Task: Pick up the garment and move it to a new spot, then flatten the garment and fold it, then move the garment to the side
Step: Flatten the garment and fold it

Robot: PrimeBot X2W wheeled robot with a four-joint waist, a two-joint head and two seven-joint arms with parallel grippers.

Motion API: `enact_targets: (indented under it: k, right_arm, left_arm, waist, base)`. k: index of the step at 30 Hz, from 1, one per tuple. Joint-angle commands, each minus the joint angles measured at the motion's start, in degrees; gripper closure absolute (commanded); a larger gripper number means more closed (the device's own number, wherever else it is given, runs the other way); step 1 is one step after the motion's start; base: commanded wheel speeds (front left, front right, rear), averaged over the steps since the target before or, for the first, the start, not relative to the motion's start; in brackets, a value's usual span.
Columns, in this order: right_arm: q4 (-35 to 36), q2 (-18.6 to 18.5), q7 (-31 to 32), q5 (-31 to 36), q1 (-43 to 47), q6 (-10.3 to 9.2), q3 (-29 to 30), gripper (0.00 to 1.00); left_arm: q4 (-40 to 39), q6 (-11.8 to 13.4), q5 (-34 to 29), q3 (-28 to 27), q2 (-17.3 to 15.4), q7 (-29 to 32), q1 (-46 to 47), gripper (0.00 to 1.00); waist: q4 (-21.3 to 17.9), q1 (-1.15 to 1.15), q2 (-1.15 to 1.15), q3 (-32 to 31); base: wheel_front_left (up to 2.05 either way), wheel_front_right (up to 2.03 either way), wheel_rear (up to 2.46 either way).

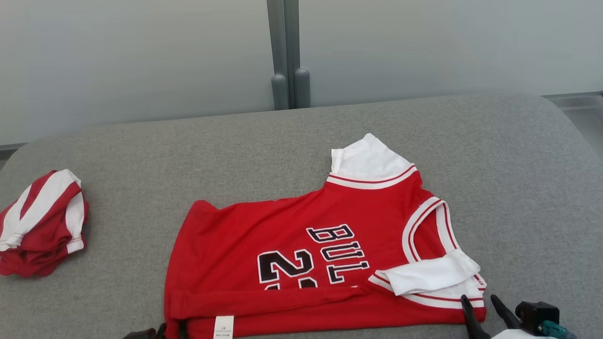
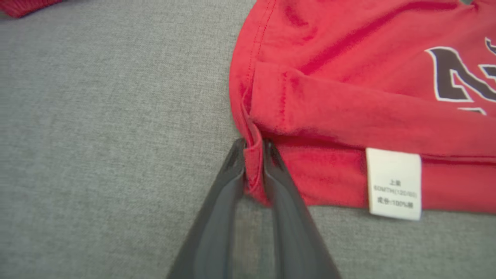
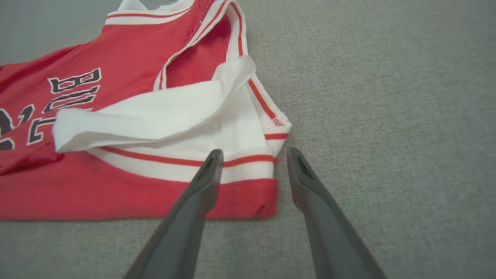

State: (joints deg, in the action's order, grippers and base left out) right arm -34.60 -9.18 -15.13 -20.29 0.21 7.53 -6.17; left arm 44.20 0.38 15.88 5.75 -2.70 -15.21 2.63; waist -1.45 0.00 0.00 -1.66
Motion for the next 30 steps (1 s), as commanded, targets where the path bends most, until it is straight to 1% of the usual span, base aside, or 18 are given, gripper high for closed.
enact_targets:
  k: [1,7,10,14,20,25,30]
  right_arm:
    - [0.7,-0.2,0.0,1.0,-0.5,-0.09,0.2,0.00]
    - [3.5,0.2,0.0,5.8,-0.5,-0.09,-0.6,0.00]
    - [4.4,0.6,0.0,7.0,-0.4,-0.09,-1.3,0.00]
    - [5.3,0.9,0.0,7.3,0.1,-0.09,-3.0,0.00]
    - [7.3,0.6,0.0,6.6,0.7,-0.09,-9.6,0.00]
    - [7.0,0.1,0.0,6.8,-0.3,-0.09,-13.6,0.00]
    - [6.6,0.2,0.0,7.8,-1.3,-0.09,-13.1,0.00]
  left_arm:
    - [-0.4,0.5,-0.6,-0.5,-0.7,0.2,-1.0,0.00]
    - [-3.6,0.6,-2.3,-0.7,-0.4,0.1,-1.4,0.00]
    - [-4.6,0.5,-2.6,-0.8,-0.3,0.1,-1.7,0.00]
    - [-5.6,0.3,-2.3,-0.5,-0.3,0.1,-1.7,0.00]
    - [-6.6,0.3,-1.5,0.4,-0.3,0.1,-1.9,0.00]
    - [-6.9,0.5,-0.8,1.1,-0.3,0.1,-1.8,0.00]
    - [-7.2,0.5,-0.6,1.2,-0.3,0.1,-1.9,0.00]
  waist:
    - [0.0,0.00,0.00,0.3]
    - [0.0,0.00,0.00,0.7]
    - [0.1,0.00,0.00,0.8]
    - [0.5,0.00,0.00,0.9]
    - [1.1,0.00,0.00,1.1]
    - [1.7,0.00,0.00,1.3]
    - [2.2,0.00,0.00,1.4]
  base:
    - [0.00,0.00,0.00]
    - [0.00,0.00,0.00]
    - [0.00,0.00,0.00]
    - [0.00,0.00,0.00]
    - [0.00,0.00,0.00]
    - [0.00,0.00,0.00]
    - [0.00,0.00,0.00]
